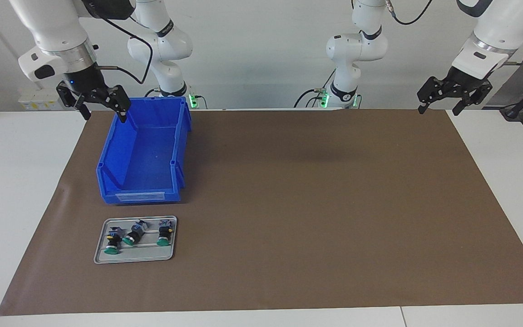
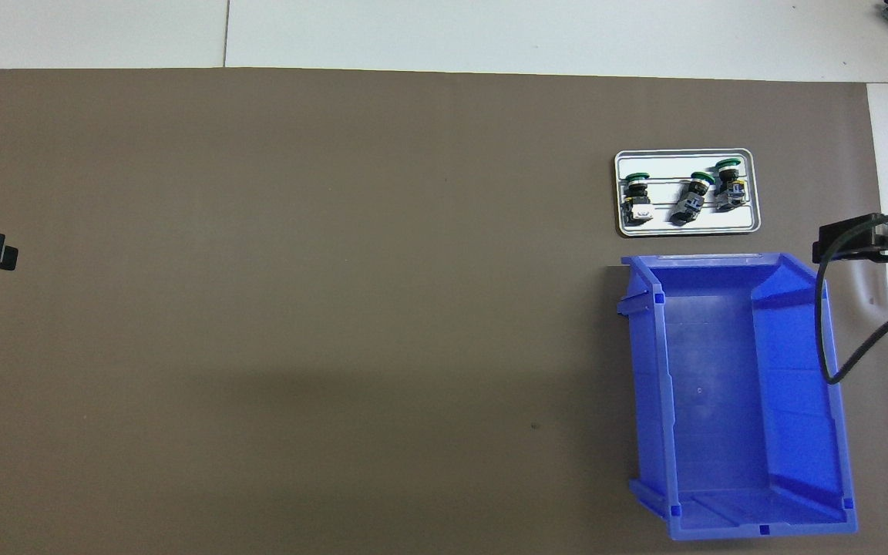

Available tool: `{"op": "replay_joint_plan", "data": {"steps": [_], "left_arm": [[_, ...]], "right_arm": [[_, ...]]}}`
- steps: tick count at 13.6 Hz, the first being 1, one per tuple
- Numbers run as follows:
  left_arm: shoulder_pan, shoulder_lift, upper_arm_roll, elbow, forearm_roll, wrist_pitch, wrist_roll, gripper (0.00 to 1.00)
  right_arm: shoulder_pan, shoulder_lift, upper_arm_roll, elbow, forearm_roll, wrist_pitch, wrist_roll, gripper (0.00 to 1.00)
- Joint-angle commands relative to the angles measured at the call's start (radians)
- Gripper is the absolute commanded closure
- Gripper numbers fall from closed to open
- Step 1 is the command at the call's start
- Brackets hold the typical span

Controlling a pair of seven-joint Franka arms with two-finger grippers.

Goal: Place and press button with both arms
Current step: 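Reach the right gripper to the metal tray and grasp a green-capped part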

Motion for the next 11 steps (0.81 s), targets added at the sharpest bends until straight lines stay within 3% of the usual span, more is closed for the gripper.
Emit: {"op": "replay_joint_plan", "data": {"steps": [1,7,9,11], "left_arm": [[0.000,-0.028,-0.002,-0.032,0.019,-0.004,-0.012,0.00],[0.000,-0.028,-0.002,-0.032,0.021,-0.004,-0.012,0.00],[0.000,-0.028,-0.002,-0.032,0.021,-0.004,-0.012,0.00],[0.000,-0.028,-0.002,-0.032,0.019,-0.004,-0.012,0.00]], "right_arm": [[-0.004,-0.013,0.004,-0.010,0.015,-0.011,0.015,0.00],[-0.010,-0.035,0.004,-0.045,0.015,-0.040,0.010,0.00],[-0.003,-0.032,0.004,-0.056,0.014,0.041,0.003,0.00],[-0.013,0.025,0.004,-0.052,0.017,0.097,0.004,0.00]]}}
